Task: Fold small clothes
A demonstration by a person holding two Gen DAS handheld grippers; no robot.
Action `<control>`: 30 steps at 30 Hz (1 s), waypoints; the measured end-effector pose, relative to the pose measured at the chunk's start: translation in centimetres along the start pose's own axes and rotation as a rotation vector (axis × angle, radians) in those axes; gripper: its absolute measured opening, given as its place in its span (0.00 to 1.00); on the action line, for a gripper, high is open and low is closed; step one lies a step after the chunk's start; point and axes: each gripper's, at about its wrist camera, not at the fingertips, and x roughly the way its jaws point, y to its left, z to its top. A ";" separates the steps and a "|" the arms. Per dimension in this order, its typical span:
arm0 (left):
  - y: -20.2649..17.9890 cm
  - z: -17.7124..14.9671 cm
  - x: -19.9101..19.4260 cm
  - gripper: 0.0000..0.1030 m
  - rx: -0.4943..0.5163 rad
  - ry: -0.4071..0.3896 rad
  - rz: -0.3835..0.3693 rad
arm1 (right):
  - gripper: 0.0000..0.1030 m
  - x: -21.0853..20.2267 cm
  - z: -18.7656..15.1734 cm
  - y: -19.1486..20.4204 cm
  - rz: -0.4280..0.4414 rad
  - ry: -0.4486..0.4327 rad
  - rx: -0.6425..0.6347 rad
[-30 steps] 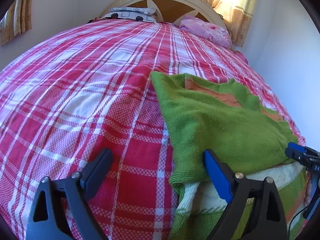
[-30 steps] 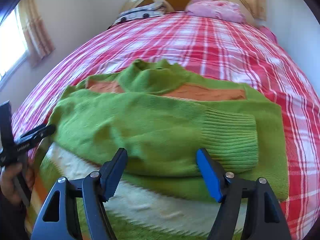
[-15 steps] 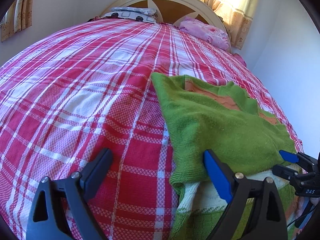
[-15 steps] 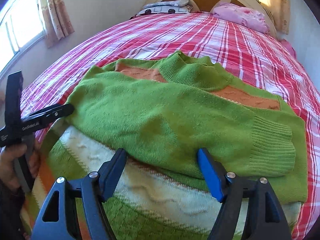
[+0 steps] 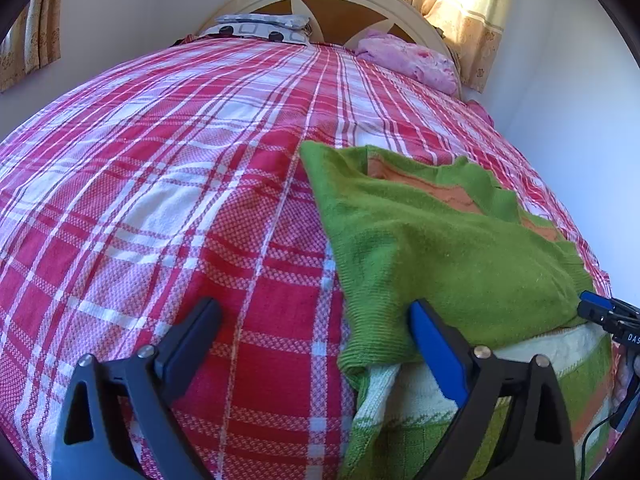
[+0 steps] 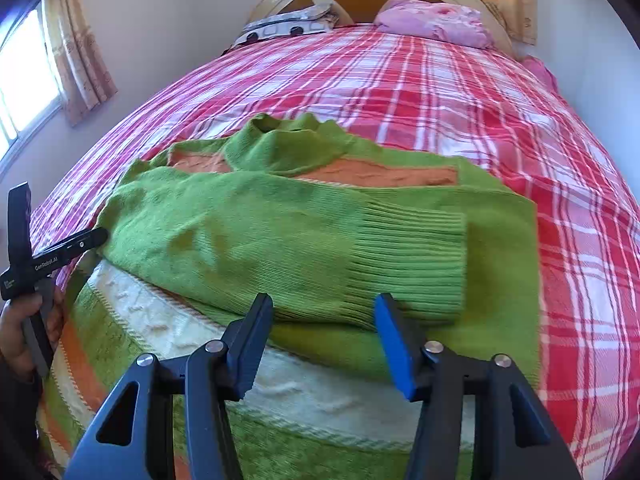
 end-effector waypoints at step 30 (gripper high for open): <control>-3.0 -2.8 -4.3 0.97 0.153 0.031 -0.041 | 0.57 -4.5 -6.0 0.5 -0.071 -0.045 0.027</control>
